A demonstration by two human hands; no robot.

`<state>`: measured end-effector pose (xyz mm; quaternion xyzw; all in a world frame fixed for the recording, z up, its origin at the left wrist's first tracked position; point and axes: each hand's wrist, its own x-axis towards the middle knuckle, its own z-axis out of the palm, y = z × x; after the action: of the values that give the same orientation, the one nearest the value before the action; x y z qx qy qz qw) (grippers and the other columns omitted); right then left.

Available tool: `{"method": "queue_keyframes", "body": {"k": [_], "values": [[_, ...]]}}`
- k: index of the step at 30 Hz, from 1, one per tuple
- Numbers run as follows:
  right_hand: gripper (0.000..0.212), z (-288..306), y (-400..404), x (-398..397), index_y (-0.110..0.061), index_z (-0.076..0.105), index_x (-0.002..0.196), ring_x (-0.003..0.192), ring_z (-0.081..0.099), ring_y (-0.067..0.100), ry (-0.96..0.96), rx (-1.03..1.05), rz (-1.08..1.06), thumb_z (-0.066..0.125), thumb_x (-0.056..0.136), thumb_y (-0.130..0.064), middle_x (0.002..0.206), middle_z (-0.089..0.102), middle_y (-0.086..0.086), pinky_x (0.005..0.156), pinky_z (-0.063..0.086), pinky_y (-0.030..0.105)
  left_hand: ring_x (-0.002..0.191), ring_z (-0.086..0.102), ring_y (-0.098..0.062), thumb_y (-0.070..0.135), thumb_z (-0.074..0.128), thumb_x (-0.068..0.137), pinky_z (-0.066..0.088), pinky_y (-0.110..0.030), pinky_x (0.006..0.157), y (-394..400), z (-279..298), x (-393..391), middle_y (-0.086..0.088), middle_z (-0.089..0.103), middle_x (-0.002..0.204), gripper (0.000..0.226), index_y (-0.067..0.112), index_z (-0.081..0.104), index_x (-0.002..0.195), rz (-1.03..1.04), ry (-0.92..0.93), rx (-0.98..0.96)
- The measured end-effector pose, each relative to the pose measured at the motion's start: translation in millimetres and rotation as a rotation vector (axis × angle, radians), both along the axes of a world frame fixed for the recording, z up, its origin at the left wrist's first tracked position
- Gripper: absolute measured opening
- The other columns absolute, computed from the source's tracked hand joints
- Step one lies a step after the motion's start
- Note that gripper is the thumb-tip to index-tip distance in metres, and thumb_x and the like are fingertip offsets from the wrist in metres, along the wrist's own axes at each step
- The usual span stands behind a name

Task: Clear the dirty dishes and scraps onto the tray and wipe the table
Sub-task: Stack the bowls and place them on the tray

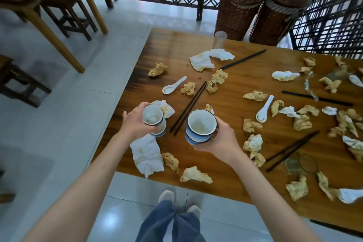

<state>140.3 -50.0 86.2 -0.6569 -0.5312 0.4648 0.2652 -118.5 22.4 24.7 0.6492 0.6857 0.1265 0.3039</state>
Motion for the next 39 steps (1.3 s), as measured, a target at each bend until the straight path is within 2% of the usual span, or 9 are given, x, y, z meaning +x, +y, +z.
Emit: {"method": "queue_keyframes", "body": {"k": [3,7,11,18,28,30,33,36,39], "values": [[0.077,0.8,-3.6,-3.5,-0.033,0.056,0.112,0.097,0.057,0.004,0.001,0.017,-0.028,0.089,0.045,-0.015,0.102,0.062,-0.020,0.073,0.044,0.016,0.117,0.049,-0.019,0.059,0.079,0.057,0.011,-0.060,0.110,1.7,-3.9,-1.5,0.009,0.056,0.119,0.080,0.033,0.040,0.123,-0.027,-0.021,-0.022],[0.077,2.4,-5.3,-4.5,-0.032,0.056,0.112,0.097,0.057,0.003,-0.007,0.031,-0.047,0.089,0.045,-0.013,0.100,0.062,-0.021,0.071,0.043,0.012,0.117,0.049,-0.019,0.051,0.081,0.060,0.013,-0.060,0.110,2.9,-7.1,-0.7,0.009,0.056,0.120,0.079,0.033,0.040,0.124,-0.057,-0.038,-0.020],[0.078,2.2,-6.7,-8.4,-0.031,0.056,0.113,0.099,0.057,0.007,-0.014,0.033,-0.073,0.089,0.045,-0.013,0.103,0.063,-0.017,0.078,0.045,0.021,0.118,0.048,-0.019,0.046,0.083,0.061,0.012,-0.060,0.111,5.0,-5.5,-0.9,0.008,0.056,0.120,0.077,0.033,0.040,0.124,-0.087,-0.032,-0.014],[0.082,-0.7,-6.6,-16.9,-0.026,0.056,0.117,0.103,0.055,0.009,-0.034,0.021,-0.089,0.090,0.044,-0.014,0.108,0.062,-0.014,0.083,0.046,0.025,0.120,0.048,-0.021,0.037,0.083,0.063,0.009,-0.059,0.112,-1.6,-11.7,-3.2,0.007,0.054,0.124,0.078,0.035,0.038,0.127,-0.147,-0.018,-0.046],[0.076,-1.1,-7.1,-18.3,-0.035,0.054,0.109,0.098,0.055,0.005,-0.031,0.033,-0.097,0.090,0.044,-0.014,0.102,0.061,-0.020,0.076,0.044,0.017,0.118,0.046,-0.020,0.029,0.085,0.063,0.021,-0.058,0.109,-4.6,-14.6,-6.7,0.007,0.052,0.123,0.081,0.035,0.037,0.128,-0.152,-0.091,-0.066],[0.075,-1.9,-8.3,-19.8,-0.036,0.053,0.107,0.097,0.056,0.004,-0.029,0.026,-0.095,0.090,0.045,-0.014,0.101,0.061,-0.021,0.071,0.043,0.012,0.116,0.047,-0.020,0.027,0.086,0.059,0.032,-0.055,0.105,-4.8,-17.6,-7.4,0.006,0.052,0.123,0.085,0.035,0.037,0.129,-0.146,-0.127,-0.061],[0.074,-4.0,-10.0,-21.1,-0.039,0.052,0.105,0.095,0.055,0.000,-0.027,0.021,-0.094,0.090,0.046,-0.014,0.099,0.059,-0.024,0.066,0.040,0.007,0.112,0.049,-0.018,0.023,0.090,0.052,0.049,-0.040,0.092,-7.1,-24.4,-8.1,0.008,0.051,0.118,0.093,0.033,0.038,0.128,-0.073,-0.232,-0.064],[0.074,-8.1,-10.7,-21.7,-0.038,0.052,0.105,0.095,0.054,-0.001,-0.025,0.011,-0.088,0.090,0.045,-0.014,0.100,0.060,-0.023,0.067,0.040,0.007,0.106,0.053,-0.014,0.022,0.092,0.048,0.050,-0.028,0.080,-12.3,-36.6,-7.9,0.011,0.055,0.109,0.086,0.033,0.045,0.119,0.029,-0.330,-0.081],[0.074,-14.6,-9.9,-22.2,-0.035,0.054,0.107,0.096,0.054,-0.002,-0.028,0.000,-0.085,0.090,0.045,-0.015,0.102,0.060,-0.022,0.067,0.039,0.006,0.101,0.054,-0.010,0.022,0.093,0.046,0.044,-0.016,0.069,-17.9,-51.0,-6.7,0.017,0.057,0.103,0.081,0.035,0.048,0.112,0.104,-0.395,-0.086]]}}
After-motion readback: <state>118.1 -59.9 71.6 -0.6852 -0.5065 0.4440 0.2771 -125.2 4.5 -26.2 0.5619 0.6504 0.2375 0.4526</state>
